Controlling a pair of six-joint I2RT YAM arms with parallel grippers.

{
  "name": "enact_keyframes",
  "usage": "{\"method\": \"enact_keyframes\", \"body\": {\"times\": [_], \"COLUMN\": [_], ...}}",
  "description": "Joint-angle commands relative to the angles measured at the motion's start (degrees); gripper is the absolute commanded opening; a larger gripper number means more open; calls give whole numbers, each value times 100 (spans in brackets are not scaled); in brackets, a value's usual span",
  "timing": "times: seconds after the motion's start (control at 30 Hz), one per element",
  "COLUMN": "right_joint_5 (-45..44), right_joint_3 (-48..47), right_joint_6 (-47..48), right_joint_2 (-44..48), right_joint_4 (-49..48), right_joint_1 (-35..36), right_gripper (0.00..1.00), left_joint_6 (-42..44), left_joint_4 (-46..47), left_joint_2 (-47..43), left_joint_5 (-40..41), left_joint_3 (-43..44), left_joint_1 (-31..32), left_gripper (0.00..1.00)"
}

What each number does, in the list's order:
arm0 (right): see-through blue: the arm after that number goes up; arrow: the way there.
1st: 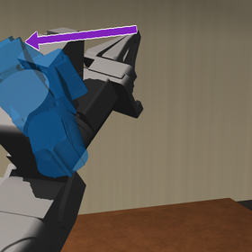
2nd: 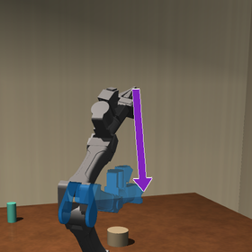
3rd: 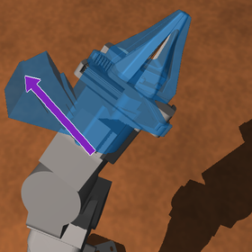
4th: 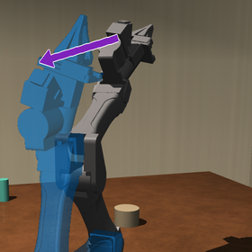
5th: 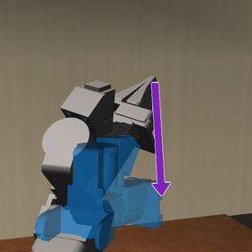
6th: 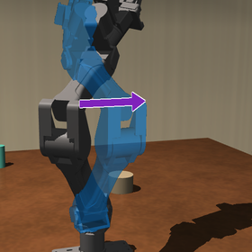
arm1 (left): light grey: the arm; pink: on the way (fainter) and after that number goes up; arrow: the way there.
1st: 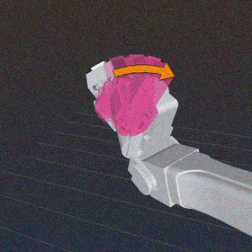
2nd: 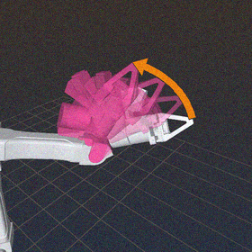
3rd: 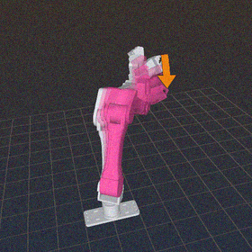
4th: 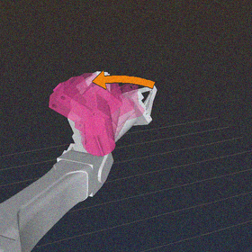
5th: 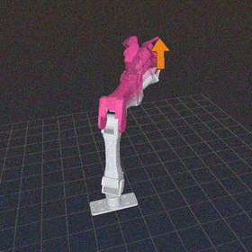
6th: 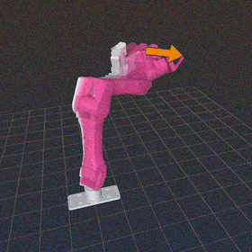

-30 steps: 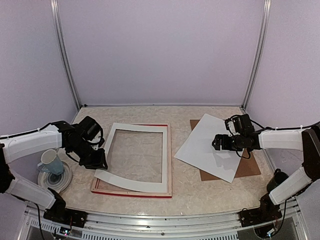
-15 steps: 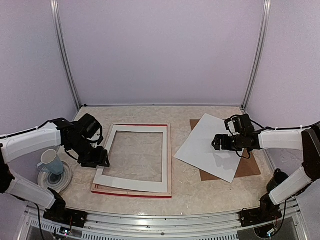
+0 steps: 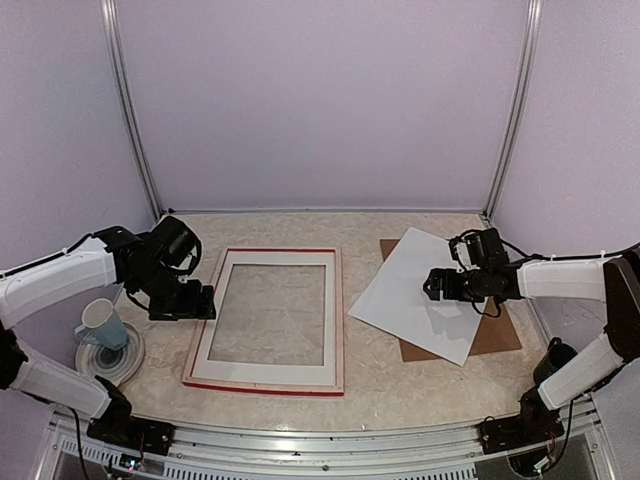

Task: Put the photo into the frame
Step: Place the mat board on the glass panel.

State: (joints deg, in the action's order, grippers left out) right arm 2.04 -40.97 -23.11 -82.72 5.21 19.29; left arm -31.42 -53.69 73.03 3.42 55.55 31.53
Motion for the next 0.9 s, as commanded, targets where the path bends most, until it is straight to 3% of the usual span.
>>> {"method": "enact_keyframes", "body": {"times": [0.0,0.3,0.43,0.7,0.87], "right_joint_5": [34,261,269,577,785], "right_joint_3": [45,272,249,323,603], "right_joint_6": [107,-66,-330,-898,-1223], "right_joint_2": [86,266,309,352,542], "right_joint_4": [-95,-343,-250,-135,-186], "right_joint_1": [79,102,5,-430,-832], "right_gripper": [99,99,99,99,99], "left_joint_6": [109,188,72,275,150], "left_joint_4": [335,1698,2341,2833,3484], "left_joint_2": [215,1054,1440,2067,2593], "left_joint_5": [390,-144,-721,-654,-1220], "left_joint_3": [-167,10,318,1672,2246], "left_joint_1": [-86,-859,-833,236,832], "left_gripper": [90,79,78,88,93]}}
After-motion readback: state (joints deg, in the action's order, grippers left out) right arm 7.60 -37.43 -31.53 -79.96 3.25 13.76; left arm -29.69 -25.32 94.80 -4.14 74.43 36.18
